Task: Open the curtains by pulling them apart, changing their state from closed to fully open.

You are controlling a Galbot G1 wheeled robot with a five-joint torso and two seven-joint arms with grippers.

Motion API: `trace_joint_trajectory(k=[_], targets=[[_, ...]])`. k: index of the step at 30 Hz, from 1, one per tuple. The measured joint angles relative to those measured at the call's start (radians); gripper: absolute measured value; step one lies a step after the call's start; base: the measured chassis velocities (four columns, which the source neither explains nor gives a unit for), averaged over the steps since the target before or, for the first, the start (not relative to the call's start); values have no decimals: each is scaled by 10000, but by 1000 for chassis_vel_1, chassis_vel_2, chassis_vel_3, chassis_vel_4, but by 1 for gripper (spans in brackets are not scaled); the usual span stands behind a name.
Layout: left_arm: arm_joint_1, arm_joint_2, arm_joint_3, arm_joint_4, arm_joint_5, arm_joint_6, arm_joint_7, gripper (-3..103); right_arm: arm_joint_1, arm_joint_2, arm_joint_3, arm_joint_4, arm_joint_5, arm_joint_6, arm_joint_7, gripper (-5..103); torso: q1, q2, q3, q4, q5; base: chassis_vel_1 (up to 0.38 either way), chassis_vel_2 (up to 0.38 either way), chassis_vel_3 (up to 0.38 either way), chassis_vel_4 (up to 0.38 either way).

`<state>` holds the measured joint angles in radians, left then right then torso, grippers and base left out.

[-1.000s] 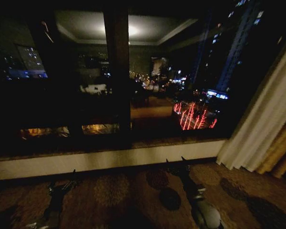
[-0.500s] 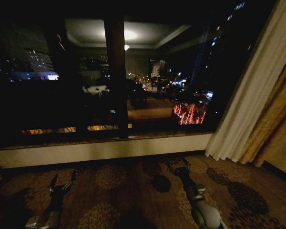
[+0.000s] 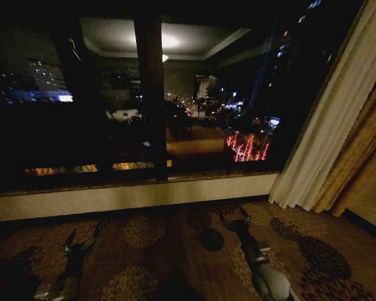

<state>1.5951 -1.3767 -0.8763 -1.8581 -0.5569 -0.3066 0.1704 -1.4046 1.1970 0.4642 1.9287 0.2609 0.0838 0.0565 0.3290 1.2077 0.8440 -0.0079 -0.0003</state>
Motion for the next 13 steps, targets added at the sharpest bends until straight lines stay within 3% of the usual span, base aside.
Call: trace_joint_trajectory(k=[13], targets=[[-1, 0, 0, 0, 0, 0, 0, 100, -1, 0, 0, 0, 0, -1, 0, 100, 5, -1, 2, -1, 1, 3, -2, -8, 0]])
